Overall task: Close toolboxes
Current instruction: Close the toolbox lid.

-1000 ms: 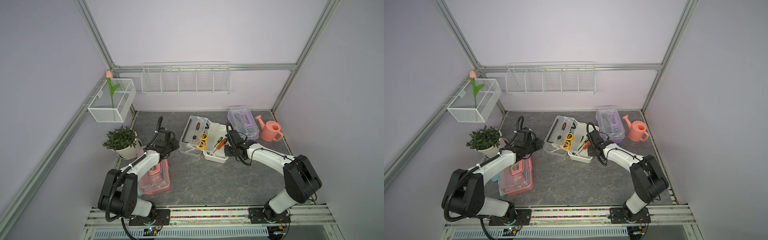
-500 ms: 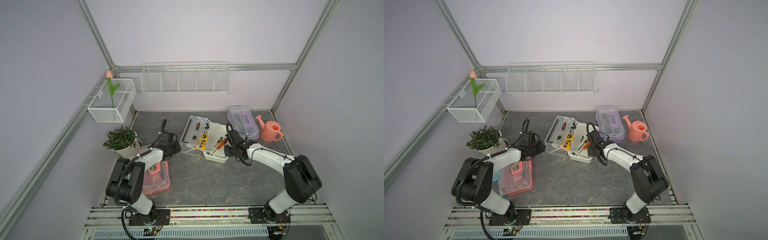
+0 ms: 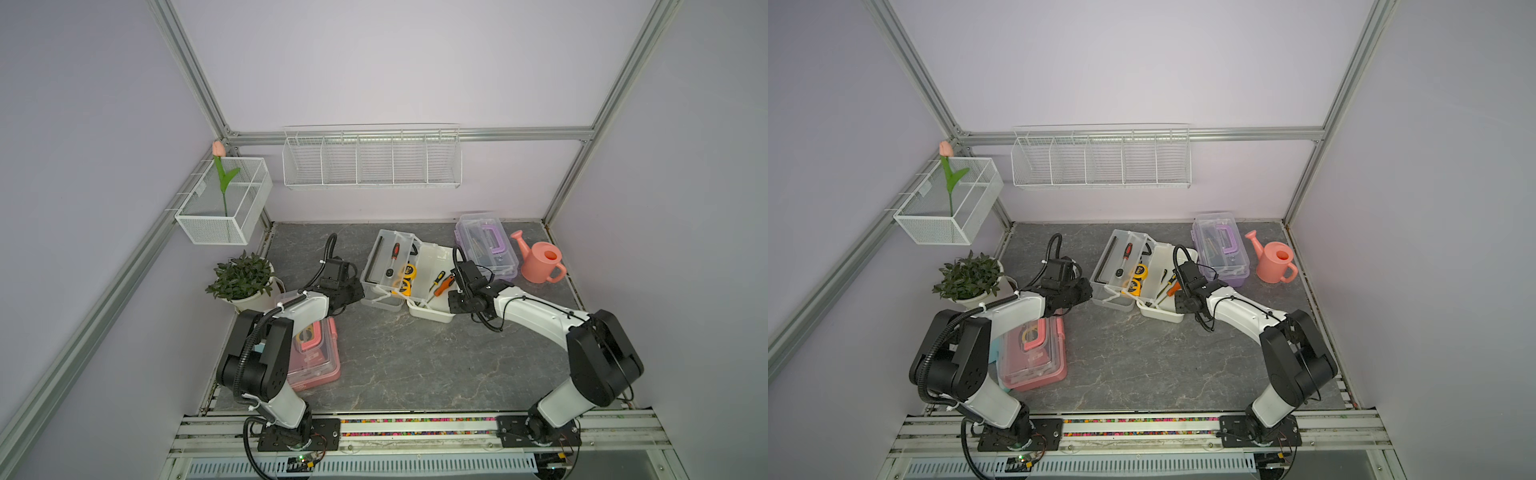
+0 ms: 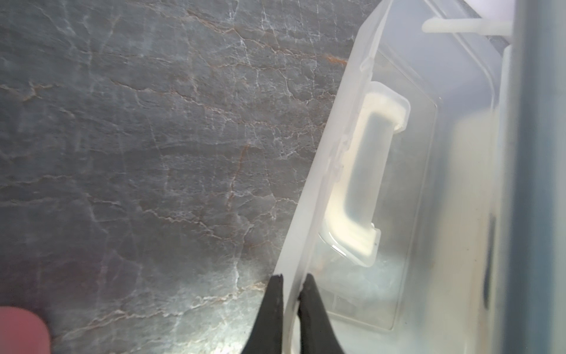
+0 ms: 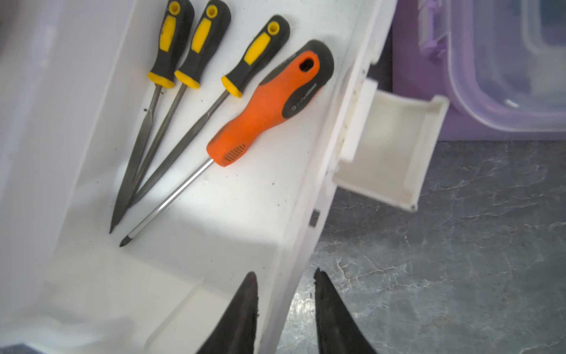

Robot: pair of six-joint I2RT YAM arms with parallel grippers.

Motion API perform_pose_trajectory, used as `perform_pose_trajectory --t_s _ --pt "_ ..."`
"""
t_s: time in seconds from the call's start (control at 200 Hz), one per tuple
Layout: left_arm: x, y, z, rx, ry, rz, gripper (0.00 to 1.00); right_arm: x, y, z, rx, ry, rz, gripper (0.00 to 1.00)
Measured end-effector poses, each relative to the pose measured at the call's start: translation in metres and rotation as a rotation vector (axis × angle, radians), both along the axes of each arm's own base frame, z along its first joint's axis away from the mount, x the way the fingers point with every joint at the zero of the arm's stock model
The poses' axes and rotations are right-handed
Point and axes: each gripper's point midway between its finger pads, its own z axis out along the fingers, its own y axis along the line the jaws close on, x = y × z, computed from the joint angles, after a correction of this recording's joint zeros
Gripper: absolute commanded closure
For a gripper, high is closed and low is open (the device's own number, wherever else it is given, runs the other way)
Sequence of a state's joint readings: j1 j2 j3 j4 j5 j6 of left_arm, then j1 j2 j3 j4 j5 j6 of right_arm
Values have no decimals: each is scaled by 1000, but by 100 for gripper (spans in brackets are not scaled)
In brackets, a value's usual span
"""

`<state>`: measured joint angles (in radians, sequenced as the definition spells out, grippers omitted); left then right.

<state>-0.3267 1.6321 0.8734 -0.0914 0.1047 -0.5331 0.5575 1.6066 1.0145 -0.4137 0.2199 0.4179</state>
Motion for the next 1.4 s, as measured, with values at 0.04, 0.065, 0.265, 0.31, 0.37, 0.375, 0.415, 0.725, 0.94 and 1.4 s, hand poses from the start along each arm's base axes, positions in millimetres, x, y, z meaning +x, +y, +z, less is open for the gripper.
perform_pose_trajectory --t_s 0.04,0.065,0.265,0.31,0.37,0.375,0.415,0.725,0.94,1.4 --pt "0 0 1 5 -5 -5 100 0 0 0 0 0 0 65" --pt "0 0 2 10 -8 -8 100 0 0 0 1 0 0 65" --pt "-5 8 23 74 -34 -31 100 1 5 0 21 4 11 65" --pt "-5 11 30 93 -44 -34 100 2 7 1 28 6 14 65" --pt "-5 14 39 117 -62 -39 100 3 11 0 39 10 21 66" --pt "-6 15 40 119 -62 -40 100 3 11 0 40 11 21 66" --pt "-6 16 45 129 -73 -45 100 4 13 0 47 14 26 67" --pt "-9 -5 91 261 -168 -137 100 0 35 -10 77 54 74 68" --pt "-11 -38 141 320 -306 -206 100 2 47 -10 84 63 67 69" --pt "-30 -99 176 284 -444 -322 100 2 63 -10 121 67 79 67"
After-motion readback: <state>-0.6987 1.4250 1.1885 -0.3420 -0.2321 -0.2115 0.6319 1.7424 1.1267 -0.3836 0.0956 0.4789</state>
